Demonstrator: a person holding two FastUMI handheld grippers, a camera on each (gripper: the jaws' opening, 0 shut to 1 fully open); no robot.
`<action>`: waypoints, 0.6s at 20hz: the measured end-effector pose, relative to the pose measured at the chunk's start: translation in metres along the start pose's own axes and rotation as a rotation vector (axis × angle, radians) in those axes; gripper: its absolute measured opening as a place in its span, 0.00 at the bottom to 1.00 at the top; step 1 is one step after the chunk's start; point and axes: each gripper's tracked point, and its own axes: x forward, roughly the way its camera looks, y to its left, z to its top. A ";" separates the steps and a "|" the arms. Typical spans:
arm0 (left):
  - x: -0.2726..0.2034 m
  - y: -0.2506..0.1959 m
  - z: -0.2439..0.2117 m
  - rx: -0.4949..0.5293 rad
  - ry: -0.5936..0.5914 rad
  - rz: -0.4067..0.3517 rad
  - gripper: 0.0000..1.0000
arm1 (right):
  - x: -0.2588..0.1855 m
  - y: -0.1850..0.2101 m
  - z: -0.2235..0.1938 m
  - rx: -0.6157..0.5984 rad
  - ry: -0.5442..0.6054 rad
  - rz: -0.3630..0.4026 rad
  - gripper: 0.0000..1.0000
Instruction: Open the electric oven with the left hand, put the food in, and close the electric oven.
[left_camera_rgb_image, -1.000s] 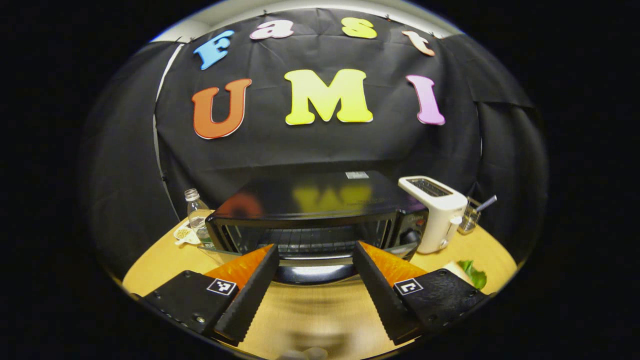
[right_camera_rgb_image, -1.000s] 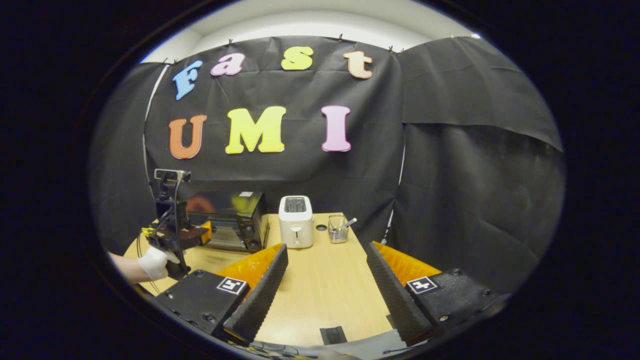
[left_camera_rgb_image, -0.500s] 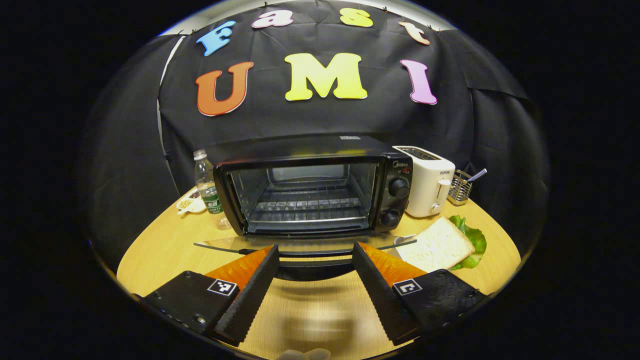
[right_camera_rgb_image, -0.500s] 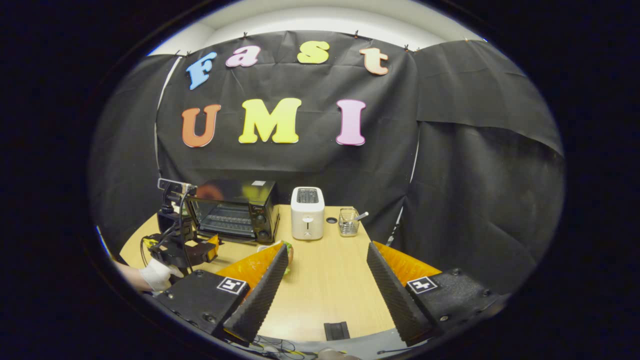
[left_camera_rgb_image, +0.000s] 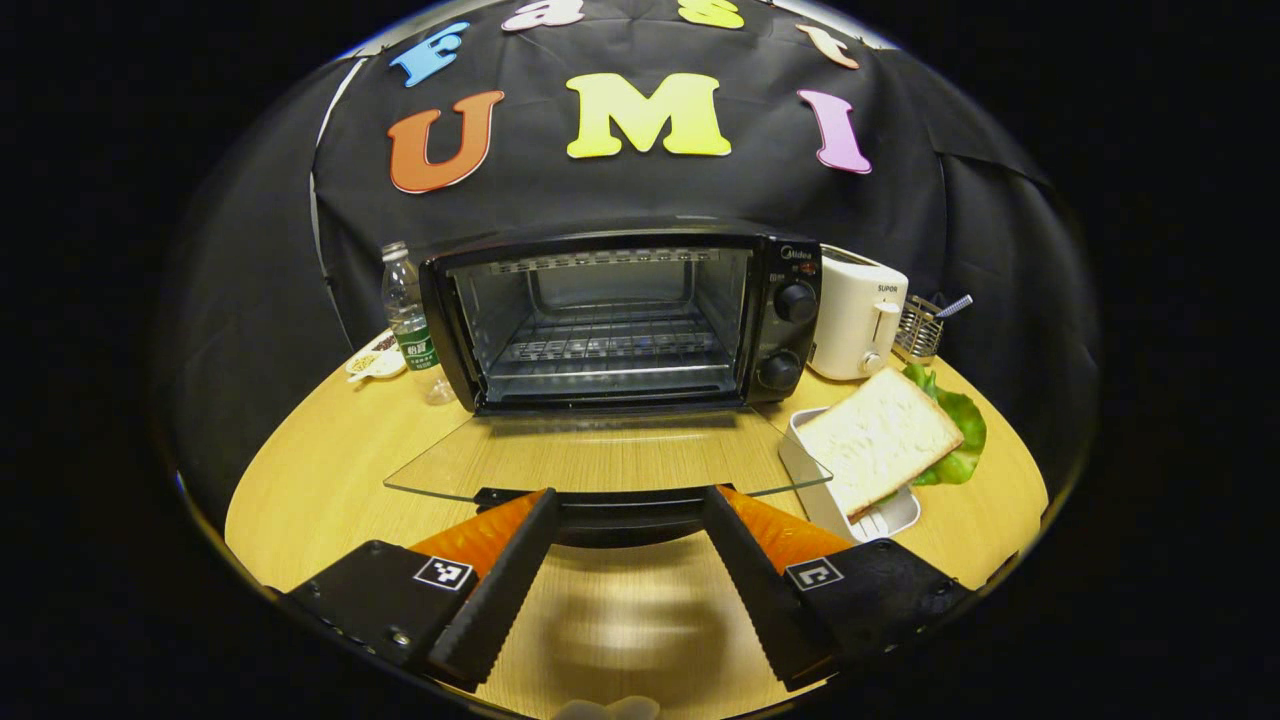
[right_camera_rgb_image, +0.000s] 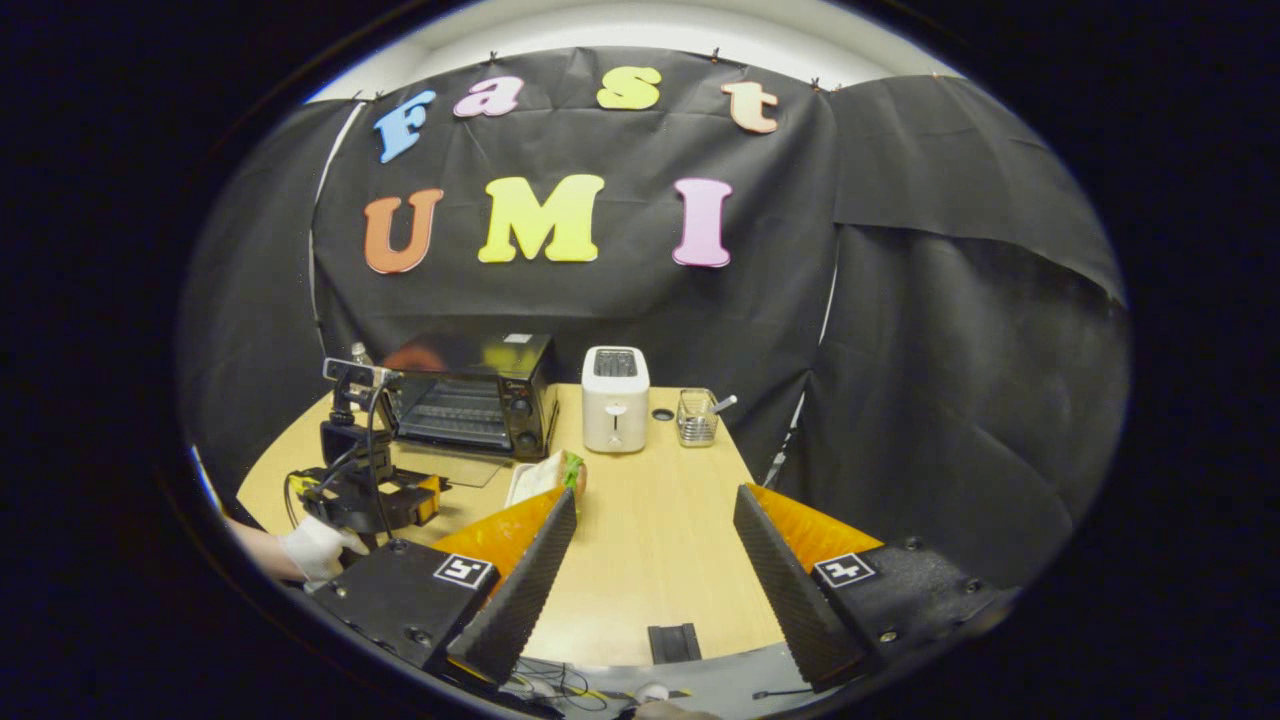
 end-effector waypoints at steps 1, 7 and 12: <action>0.003 -0.001 -0.007 0.004 0.015 -0.002 0.97 | -0.001 -0.001 -0.002 0.000 0.005 -0.004 0.92; 0.013 -0.001 -0.035 0.020 0.082 -0.010 0.96 | 0.002 -0.006 -0.024 0.003 0.046 -0.029 1.00; -0.014 0.008 -0.003 0.018 -0.018 -0.056 0.96 | 0.023 -0.004 -0.039 0.033 0.073 -0.013 1.00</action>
